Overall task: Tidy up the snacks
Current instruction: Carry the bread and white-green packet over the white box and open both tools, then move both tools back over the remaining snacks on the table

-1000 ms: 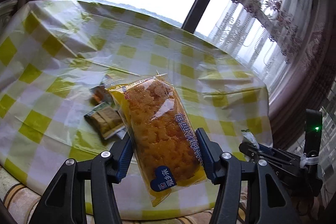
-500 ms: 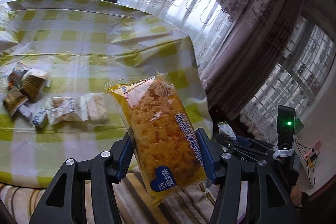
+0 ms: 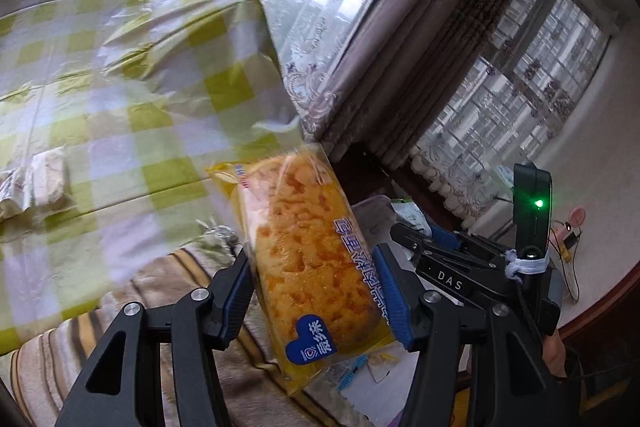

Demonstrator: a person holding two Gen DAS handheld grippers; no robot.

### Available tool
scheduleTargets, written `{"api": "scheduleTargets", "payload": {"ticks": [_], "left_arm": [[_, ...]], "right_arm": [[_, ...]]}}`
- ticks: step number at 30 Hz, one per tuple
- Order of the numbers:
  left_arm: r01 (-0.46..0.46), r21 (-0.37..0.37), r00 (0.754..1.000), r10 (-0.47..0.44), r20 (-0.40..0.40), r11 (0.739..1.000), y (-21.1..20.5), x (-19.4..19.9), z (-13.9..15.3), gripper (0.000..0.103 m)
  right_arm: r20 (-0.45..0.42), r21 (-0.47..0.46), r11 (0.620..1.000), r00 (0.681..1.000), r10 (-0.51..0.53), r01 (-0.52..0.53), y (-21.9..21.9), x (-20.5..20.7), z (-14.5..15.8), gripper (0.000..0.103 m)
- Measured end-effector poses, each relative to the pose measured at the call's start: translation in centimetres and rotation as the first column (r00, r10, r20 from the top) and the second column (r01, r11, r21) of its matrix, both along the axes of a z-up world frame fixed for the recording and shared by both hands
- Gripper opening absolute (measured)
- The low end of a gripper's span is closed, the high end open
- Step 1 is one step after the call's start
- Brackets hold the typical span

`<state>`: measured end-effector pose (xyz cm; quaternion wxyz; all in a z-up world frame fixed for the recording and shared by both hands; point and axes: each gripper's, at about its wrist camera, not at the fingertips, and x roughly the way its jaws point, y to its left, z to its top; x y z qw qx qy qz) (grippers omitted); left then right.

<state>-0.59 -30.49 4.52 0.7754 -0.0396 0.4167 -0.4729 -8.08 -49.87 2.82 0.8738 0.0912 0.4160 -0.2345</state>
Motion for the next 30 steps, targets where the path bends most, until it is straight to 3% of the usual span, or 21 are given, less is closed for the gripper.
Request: {"api": "scheduleTargets", "payload": {"ticks": [2, 3, 5, 12, 20, 24, 30], "left_arm": [[0.02, -0.002, 1.0, -0.02, -0.004, 1.0, -0.4, 0.0, 0.0, 0.074], [0.015, -0.007, 1.0, -0.015, -0.003, 1.0, -0.3, 0.0, 0.0, 0.082], [-0.003, -0.015, 1.0, 0.003, -0.002, 1.0, 0.2, 0.2, 0.1, 0.083], [-0.069, -0.065, 0.997, 0.07, 0.013, 0.996, 1.7, 0.7, 0.7, 0.083], [-0.106, -0.038, 0.992, 0.109, 0.069, 0.994, 3.1, 1.0, 1.3, 0.083], [-0.154, -0.031, 0.98, 0.157, 0.119, 0.988, 4.6, 1.6, 1.7, 0.083], [-0.246, -0.036, 0.96, 0.249, 0.129, 0.969, 7.7, 3.7, 1.6, 0.082]], "right_arm": [[-0.011, -0.012, 1.0, 1.0, -0.012, 0.012, -0.3, -0.2, 0.0, 0.048], [-0.01, -0.015, 1.0, 1.0, -0.019, 0.019, -0.4, -0.3, 0.1, 0.062], [0.003, -0.014, 1.0, 1.0, -0.026, 0.026, -0.6, -0.6, 0.2, 0.075], [0.003, -0.003, 1.0, 1.0, -0.002, 0.002, 0.0, -0.3, 0.3, 0.075], [0.003, 0.013, 1.0, 1.0, 0.019, -0.019, 1.2, 0.4, 0.4, 0.076], [0.04, 0.048, 0.998, 0.999, 0.03, -0.032, 2.4, 1.1, 1.1, 0.076], [0.072, 0.069, 0.992, 0.992, 0.103, -0.108, 6.3, 3.6, 1.7, 0.076]]}}
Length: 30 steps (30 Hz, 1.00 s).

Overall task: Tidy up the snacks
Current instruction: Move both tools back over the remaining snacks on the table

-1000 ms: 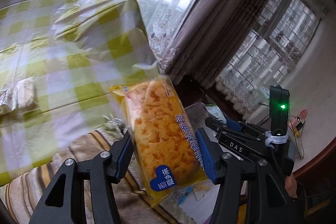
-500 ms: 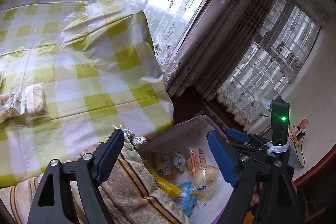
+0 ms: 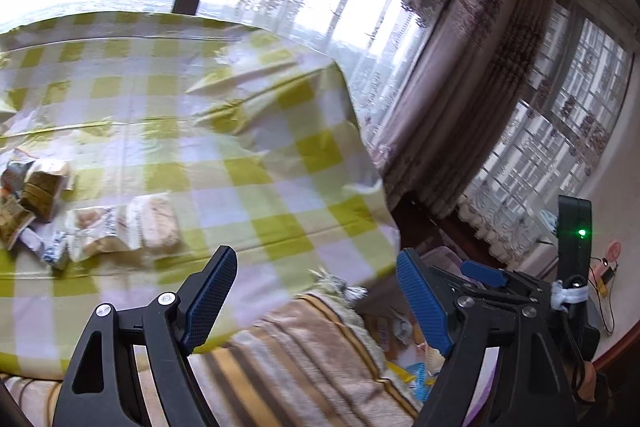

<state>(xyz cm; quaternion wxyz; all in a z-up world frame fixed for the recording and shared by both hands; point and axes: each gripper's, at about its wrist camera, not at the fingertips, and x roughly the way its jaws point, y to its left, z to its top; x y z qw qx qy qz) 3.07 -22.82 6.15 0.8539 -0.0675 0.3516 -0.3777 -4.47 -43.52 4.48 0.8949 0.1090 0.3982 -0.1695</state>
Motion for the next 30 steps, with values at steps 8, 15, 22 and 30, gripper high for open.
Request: {"api": "scheduleTargets", "payload": {"ticks": [8, 15, 22, 30], "left_arm": [[-0.203, -0.03, 0.979, 0.202, -0.025, 0.979, 6.8, 3.5, -0.7, 0.072], [-0.357, -0.024, 0.929, 0.353, -0.111, 0.934, 13.0, 6.5, -2.5, 0.065], [-0.462, 0.02, 0.865, 0.456, -0.207, 0.887, 17.0, 9.4, -5.0, 0.059], [-0.533, 0.063, 0.813, 0.531, -0.239, 0.844, 19.6, 11.9, -6.3, 0.059]], "right_arm": [[0.007, 0.044, 0.99, 0.991, 0.137, -0.137, 6.6, 4.8, -0.6, 0.076], [-0.026, 0.018, 0.965, 0.965, 0.262, -0.262, 11.9, 8.6, -1.6, 0.076], [-0.056, 0.034, 0.96, 0.958, 0.28, -0.279, 13.6, 12.1, -2.8, 0.076], [-0.095, 0.05, 0.966, 0.962, 0.257, -0.253, 13.8, 16.1, -3.9, 0.076]]}}
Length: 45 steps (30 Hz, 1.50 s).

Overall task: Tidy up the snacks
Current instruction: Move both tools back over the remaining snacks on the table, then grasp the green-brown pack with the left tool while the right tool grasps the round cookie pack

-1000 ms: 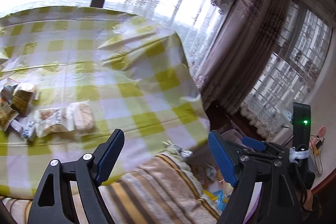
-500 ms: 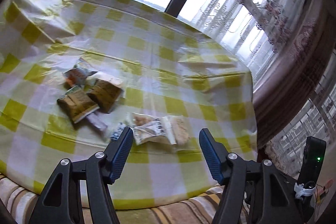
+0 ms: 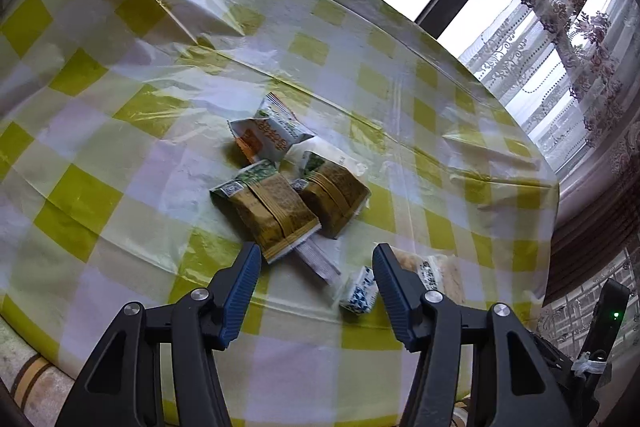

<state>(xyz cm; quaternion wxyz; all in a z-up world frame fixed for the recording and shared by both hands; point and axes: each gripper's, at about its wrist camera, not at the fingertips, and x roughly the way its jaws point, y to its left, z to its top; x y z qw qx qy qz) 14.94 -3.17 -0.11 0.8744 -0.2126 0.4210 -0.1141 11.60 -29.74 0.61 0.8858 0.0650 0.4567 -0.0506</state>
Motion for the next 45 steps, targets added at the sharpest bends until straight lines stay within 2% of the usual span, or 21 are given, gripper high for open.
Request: {"api": "scheduleTargets", "payload": {"ticks": [13, 18, 22, 27, 29, 31, 33, 39, 43, 45], "left_arm": [[-0.043, -0.006, 0.998, 0.043, -0.045, 0.999, 1.2, 2.5, -1.7, 0.059], [-0.042, 0.007, 0.997, 0.042, -0.066, 0.999, 0.7, 3.8, -2.3, 0.059], [-0.041, 0.05, 0.997, 0.044, -0.059, 0.998, -0.1, 4.7, -2.2, 0.059], [-0.035, 0.166, 0.999, 0.042, -0.035, 0.985, -1.7, 5.7, -2.1, 0.059], [-0.034, 0.212, 0.999, 0.039, -0.02, 0.977, -2.2, 6.0, -2.2, 0.056], [-0.037, 0.263, 0.999, 0.04, -0.005, 0.964, -2.5, 6.2, -2.2, 0.047], [-0.03, 0.289, 1.0, 0.031, 0.002, 0.957, -2.6, 6.3, -2.3, 0.043], [-0.04, 0.201, 0.999, 0.041, -0.002, 0.979, -0.4, 5.4, -2.3, 0.028], [-0.046, 0.171, 0.999, 0.047, -0.002, 0.984, 0.1, 4.9, -2.3, 0.028], [-0.053, 0.158, 0.999, 0.054, -0.003, 0.986, 0.3, 4.9, -2.3, 0.029]], "right_arm": [[-0.077, -0.06, 0.995, 0.994, 0.072, -0.077, 3.1, 4.8, -2.6, 0.076], [-0.065, -0.072, 0.995, 0.995, 0.069, -0.074, 3.6, 5.8, -2.9, 0.076], [-0.047, -0.079, 0.995, 0.997, 0.06, -0.063, 3.8, 6.5, -3.0, 0.076], [-0.025, -0.087, 0.995, 0.998, 0.051, -0.053, 4.0, 6.7, -3.1, 0.075], [-0.018, -0.084, 0.995, 0.999, 0.049, -0.05, 3.9, 6.6, -3.1, 0.075], [-0.013, -0.087, 0.995, 0.999, 0.043, -0.044, 3.9, 6.5, -3.1, 0.075], [-0.005, -0.09, 0.995, 0.999, 0.032, -0.032, 3.8, 6.4, -3.1, 0.075], [0.012, -0.09, 0.996, 1.0, 0.013, -0.012, 3.4, 5.6, -3.0, 0.07], [0.022, -0.089, 0.996, 1.0, 0.001, 0.001, 3.2, 5.3, -2.9, 0.061], [0.026, -0.088, 0.996, 1.0, -0.006, 0.009, 3.1, 5.2, -2.8, 0.052]]}}
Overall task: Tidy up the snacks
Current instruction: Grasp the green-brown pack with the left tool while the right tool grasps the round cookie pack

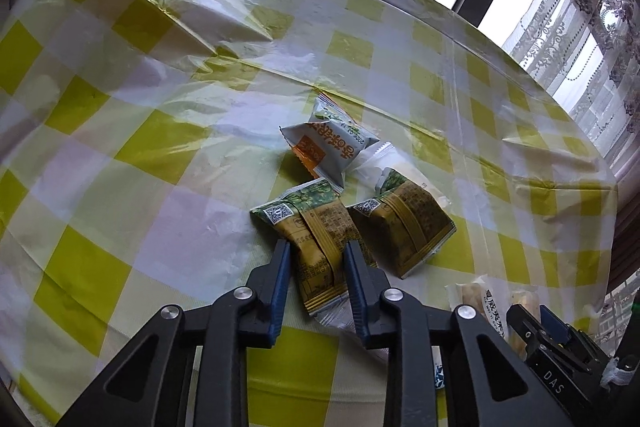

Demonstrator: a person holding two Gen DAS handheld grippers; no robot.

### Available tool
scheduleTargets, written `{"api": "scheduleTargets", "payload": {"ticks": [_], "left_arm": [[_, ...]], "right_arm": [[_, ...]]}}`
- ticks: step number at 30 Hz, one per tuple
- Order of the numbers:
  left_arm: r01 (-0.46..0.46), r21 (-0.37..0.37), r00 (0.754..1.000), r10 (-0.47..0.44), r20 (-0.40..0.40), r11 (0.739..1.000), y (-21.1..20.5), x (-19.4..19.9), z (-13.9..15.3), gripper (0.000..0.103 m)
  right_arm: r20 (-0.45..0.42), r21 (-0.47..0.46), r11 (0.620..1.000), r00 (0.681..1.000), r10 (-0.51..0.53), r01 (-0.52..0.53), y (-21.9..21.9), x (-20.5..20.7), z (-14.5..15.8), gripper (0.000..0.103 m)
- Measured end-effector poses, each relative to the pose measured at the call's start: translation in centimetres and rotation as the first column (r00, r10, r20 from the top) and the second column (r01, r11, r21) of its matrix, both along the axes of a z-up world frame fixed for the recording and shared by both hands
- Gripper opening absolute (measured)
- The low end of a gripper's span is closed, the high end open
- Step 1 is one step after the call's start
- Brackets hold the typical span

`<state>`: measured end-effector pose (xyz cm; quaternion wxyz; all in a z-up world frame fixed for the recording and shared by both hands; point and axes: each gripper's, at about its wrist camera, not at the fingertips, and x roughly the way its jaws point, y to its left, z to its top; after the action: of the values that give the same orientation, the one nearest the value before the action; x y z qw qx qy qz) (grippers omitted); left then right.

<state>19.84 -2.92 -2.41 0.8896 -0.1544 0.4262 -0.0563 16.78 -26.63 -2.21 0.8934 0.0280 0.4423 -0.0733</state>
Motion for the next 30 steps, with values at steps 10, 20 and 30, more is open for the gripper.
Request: {"api": "scheduleTargets", "payload": {"ticks": [10, 20, 30], "left_arm": [[-0.021, 0.043, 1.0, 0.021, -0.01, 0.999, -1.7, 1.2, 0.3, 0.065], [0.002, 0.313, 1.0, -0.006, 0.01, 0.95, -3.9, 1.7, -0.2, 0.043], [0.024, 0.094, 0.994, -0.034, 0.108, 0.995, -0.8, -2.6, 2.1, 0.037]], "right_arm": [[0.01, -0.024, 0.999, 0.999, -0.038, 0.038, -0.3, -0.4, 0.0, 0.042], [0.007, -0.063, 0.995, 0.997, -0.083, 0.083, -0.5, -0.4, 0.0, 0.061], [0.001, 0.016, 0.997, 0.997, -0.078, 0.078, -1.0, -1.4, 0.3, 0.041]]}}
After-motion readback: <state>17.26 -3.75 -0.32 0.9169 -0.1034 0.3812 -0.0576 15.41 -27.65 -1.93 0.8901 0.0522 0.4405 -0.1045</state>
